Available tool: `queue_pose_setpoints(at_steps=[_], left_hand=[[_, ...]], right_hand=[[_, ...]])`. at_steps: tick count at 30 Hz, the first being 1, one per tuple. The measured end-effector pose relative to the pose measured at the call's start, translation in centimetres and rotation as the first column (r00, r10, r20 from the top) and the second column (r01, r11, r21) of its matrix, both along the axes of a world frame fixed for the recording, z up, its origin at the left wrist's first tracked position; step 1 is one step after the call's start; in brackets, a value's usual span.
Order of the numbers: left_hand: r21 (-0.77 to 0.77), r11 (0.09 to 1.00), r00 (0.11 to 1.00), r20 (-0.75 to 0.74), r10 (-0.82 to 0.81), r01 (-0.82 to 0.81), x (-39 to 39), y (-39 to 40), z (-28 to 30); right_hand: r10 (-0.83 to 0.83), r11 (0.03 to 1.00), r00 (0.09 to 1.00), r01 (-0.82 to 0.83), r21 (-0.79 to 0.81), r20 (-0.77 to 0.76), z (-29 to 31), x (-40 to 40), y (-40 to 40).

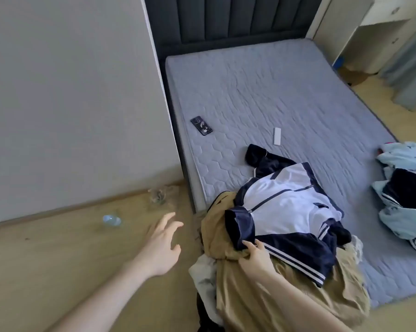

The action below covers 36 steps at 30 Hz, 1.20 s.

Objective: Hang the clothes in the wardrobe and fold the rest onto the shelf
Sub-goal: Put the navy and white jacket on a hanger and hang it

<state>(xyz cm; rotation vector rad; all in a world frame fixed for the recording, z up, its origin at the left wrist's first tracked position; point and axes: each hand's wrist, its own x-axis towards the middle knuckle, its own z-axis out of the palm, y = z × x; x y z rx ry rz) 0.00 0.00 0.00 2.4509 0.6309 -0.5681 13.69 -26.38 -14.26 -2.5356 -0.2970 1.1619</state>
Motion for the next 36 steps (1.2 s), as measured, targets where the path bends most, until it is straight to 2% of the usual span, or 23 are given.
queue_pose_setpoints(at_steps=[4, 7, 10, 13, 15, 18, 21, 25, 27, 30, 34, 36], left_hand=[[-0.024, 0.997, 0.995, -0.077, 0.067, -0.069, 1.6, 2.1, -5.2], [-0.013, 0.997, 0.991, -0.113, 0.071, -0.073, 2.6, 2.9, -8.9], [-0.016, 0.996, 0.989, -0.124, 0.081, -0.083, 3.1, 3.3, -11.2], [-0.012, 0.994, 0.992, -0.069, 0.104, -0.105, 3.1, 3.1, -11.8], [-0.008, 0.991, 0.99, -0.044, 0.137, -0.137, 3.0, 3.0, -11.1], [-0.007, 0.986, 0.986, -0.032, 0.164, -0.164, 2.4, 2.7, -8.6], [-0.012, 0.982, 0.983, -0.003, 0.186, -0.186, 1.9, 2.1, -4.8], [-0.015, 0.984, 0.981, 0.078, 0.176, -0.176, 1.2, 1.2, 0.3], [-0.036, 0.983, 0.974, 0.131, 0.185, -0.182, 1.2, 0.8, 3.0], [-0.105, 0.972, 0.942, 0.247, 0.23, -0.21, 1.5, 0.5, 7.4], [-0.207, 0.945, 0.818, 0.477, 0.322, -0.251, 1.9, 2.0, 13.7], [-0.252, 0.926, 0.76, 0.531, 0.375, -0.28, 1.7, 3.1, 17.6]], right_hand=[[-0.035, 0.994, 0.992, 0.023, -0.103, -0.12, -5.6, 2.8, 2.6], [-0.018, 0.987, 0.989, -0.007, -0.163, -0.149, -10.7, 4.3, 4.0], [-0.079, 0.963, 0.984, 0.034, -0.269, -0.158, -14.4, 5.5, 5.0], [-0.16, 0.933, 0.984, 0.124, -0.337, -0.081, -16.1, 6.0, 5.0], [-0.212, 0.944, 0.977, 0.208, -0.254, 0.013, -15.6, 6.5, 4.5], [-0.431, 0.902, 0.882, 0.415, 0.121, 0.192, -10.9, 6.6, 4.2], [-0.603, 0.766, 0.785, 0.521, 0.376, 0.142, -3.3, 7.5, 4.2], [-0.686, 0.622, 0.723, 0.525, 0.581, 0.08, 6.5, 9.2, 2.8], [-0.672, 0.585, 0.736, 0.468, 0.662, 0.074, 11.7, 9.9, 2.5], [-0.602, 0.546, 0.79, 0.297, 0.783, 0.12, 19.9, 9.9, 3.2], [-0.409, 0.484, 0.893, 0.037, 0.874, 0.189, 30.1, 6.9, 6.0], [-0.312, 0.427, 0.925, -0.067, 0.902, 0.217, 34.4, 4.8, 7.7]])
